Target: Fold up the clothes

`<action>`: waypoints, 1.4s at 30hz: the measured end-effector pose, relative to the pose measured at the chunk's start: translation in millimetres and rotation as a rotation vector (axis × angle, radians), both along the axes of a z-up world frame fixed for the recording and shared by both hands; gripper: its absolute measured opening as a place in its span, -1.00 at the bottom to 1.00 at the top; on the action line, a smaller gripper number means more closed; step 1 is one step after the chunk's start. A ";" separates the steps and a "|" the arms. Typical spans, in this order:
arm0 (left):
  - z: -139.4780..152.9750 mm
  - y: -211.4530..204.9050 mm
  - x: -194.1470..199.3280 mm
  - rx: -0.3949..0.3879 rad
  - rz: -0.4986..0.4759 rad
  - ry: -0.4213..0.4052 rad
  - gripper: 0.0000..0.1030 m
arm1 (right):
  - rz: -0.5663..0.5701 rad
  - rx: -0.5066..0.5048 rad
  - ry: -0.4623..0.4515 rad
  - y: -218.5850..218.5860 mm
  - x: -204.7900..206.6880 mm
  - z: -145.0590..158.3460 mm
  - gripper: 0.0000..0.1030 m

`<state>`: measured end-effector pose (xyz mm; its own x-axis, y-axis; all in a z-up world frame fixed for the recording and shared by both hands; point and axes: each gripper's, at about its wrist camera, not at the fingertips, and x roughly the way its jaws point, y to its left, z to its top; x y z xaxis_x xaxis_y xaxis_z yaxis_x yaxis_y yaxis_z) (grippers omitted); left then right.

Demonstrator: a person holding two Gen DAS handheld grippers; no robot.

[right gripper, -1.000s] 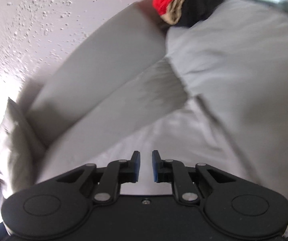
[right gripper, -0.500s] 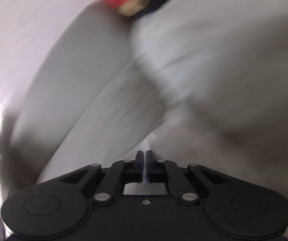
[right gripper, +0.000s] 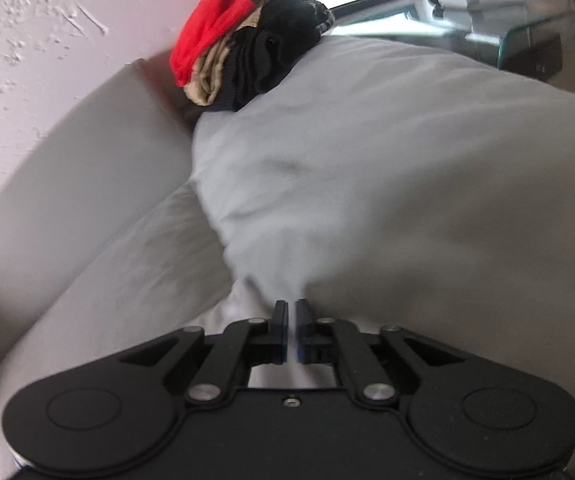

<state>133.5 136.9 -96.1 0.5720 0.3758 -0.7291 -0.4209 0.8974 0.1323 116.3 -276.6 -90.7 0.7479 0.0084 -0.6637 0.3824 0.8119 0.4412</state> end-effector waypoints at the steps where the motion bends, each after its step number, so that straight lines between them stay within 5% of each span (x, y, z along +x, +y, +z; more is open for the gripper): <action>1: 7.9 -2.1 -16.1 -0.053 -0.057 -0.023 -0.58 | 0.055 0.009 0.003 3.8 -9.0 5.1 -0.86; 5: 30.9 -33.2 -76.5 -0.105 -0.314 -0.084 -0.46 | 0.279 0.019 0.015 24.3 -44.0 25.5 -0.82; 9: 30.6 -80.2 -99.0 -0.104 -0.468 -0.066 -0.38 | 0.424 -0.059 0.040 61.1 -53.6 27.1 -0.74; 13: 5.8 -92.6 -101.3 -0.065 -0.468 0.049 -0.34 | 0.475 -0.221 0.129 89.0 -52.9 10.6 -0.74; 20: 7.9 -86.6 -146.7 -0.100 -0.492 0.072 -0.35 | 0.560 -0.222 0.219 80.9 -124.5 12.1 -0.74; 23: 10.1 -83.4 -167.4 -0.119 -0.503 0.077 -0.37 | 0.542 -0.086 0.341 69.6 -151.4 0.4 -0.74; 26: 12.4 -80.3 -188.1 -0.137 -0.514 0.082 -0.37 | 0.460 -0.019 0.244 53.8 -170.0 8.4 -0.72; 29: 21.9 -83.6 -185.8 -0.115 -0.517 0.053 -0.35 | 0.371 0.086 0.151 35.3 -167.7 16.3 -0.49; 37: 32.9 -96.7 -159.2 -0.094 -0.496 0.069 -0.31 | 0.212 0.490 0.122 1.3 -148.3 -7.9 -0.32; 42: 29.0 -103.7 -160.0 -0.118 -0.499 0.096 -0.26 | 0.125 0.561 0.140 -7.8 -140.5 -22.6 -0.31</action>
